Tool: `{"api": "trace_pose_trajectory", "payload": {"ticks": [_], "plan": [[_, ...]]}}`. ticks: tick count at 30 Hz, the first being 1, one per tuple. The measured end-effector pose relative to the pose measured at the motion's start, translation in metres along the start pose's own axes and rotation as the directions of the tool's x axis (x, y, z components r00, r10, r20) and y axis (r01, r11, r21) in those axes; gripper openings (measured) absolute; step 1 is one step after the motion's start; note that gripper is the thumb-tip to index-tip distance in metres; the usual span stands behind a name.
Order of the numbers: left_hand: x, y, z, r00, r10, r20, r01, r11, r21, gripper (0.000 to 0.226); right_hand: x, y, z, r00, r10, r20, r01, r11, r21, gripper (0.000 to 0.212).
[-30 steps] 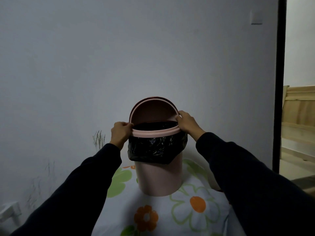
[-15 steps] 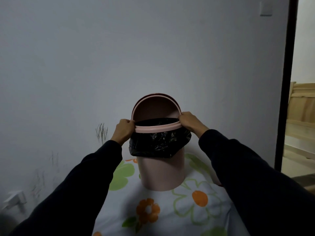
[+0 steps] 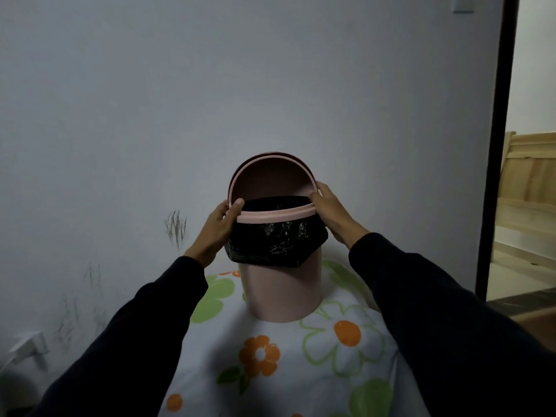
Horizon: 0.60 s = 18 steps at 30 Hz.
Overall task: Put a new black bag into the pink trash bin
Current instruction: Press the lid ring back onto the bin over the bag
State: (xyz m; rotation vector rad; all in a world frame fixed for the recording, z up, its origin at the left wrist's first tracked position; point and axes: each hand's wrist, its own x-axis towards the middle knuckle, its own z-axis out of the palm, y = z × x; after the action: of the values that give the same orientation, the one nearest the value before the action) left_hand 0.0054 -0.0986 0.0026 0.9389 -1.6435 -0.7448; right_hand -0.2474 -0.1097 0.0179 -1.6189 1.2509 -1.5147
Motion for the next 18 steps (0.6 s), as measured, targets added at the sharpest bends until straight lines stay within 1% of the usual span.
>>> {"api": "trace_pose_trajectory", "payload": {"ticks": [1, 3, 5, 7, 9, 12, 14, 18], "plan": [[0.0, 0.002, 0.0, 0.999, 0.012, -0.031, -0.011, 0.999, 0.031, 0.056, 0.0, -0.002, 0.0, 0.998, -0.046, -0.046, 0.044, 0.998, -0.046, 0.047], [0.005, 0.002, -0.001, 0.991, 0.044, -0.126, -0.024, 0.988, 0.151, 0.067, -0.001, -0.003, 0.001, 0.982, -0.136, -0.132, 0.116, 0.981, -0.153, 0.047], [0.009, 0.0, -0.001, 0.984, 0.096, -0.148, -0.059, 0.97, 0.237, 0.068, -0.002, -0.003, 0.003, 0.974, -0.169, -0.148, 0.144, 0.976, -0.163, 0.045], [0.012, -0.003, 0.001, 0.979, 0.089, -0.184, -0.045, 0.972, 0.229, 0.07, -0.003, -0.005, 0.003, 0.97, -0.177, -0.164, 0.151, 0.976, -0.159, 0.043], [0.006, 0.004, 0.005, 0.972, 0.083, -0.221, -0.042, 0.982, 0.185, 0.063, -0.006, -0.008, 0.004, 0.963, -0.178, -0.203, 0.149, 0.977, -0.153, 0.04], [-0.001, 0.012, 0.006, 0.968, 0.089, -0.236, -0.054, 0.987, 0.149, 0.047, -0.008, -0.014, 0.008, 0.943, -0.184, -0.276, 0.152, 0.979, -0.133, 0.03], [-0.003, 0.014, 0.003, 0.967, 0.087, -0.238, -0.054, 0.989, 0.139, 0.037, -0.01, -0.016, 0.011, 0.926, -0.19, -0.325, 0.152, 0.979, -0.139, 0.029], [-0.002, 0.009, -0.005, 0.964, 0.005, -0.267, 0.016, 0.997, 0.077, 0.016, -0.012, -0.02, 0.007, 0.899, -0.122, -0.42, 0.093, 0.992, -0.089, 0.029]]}}
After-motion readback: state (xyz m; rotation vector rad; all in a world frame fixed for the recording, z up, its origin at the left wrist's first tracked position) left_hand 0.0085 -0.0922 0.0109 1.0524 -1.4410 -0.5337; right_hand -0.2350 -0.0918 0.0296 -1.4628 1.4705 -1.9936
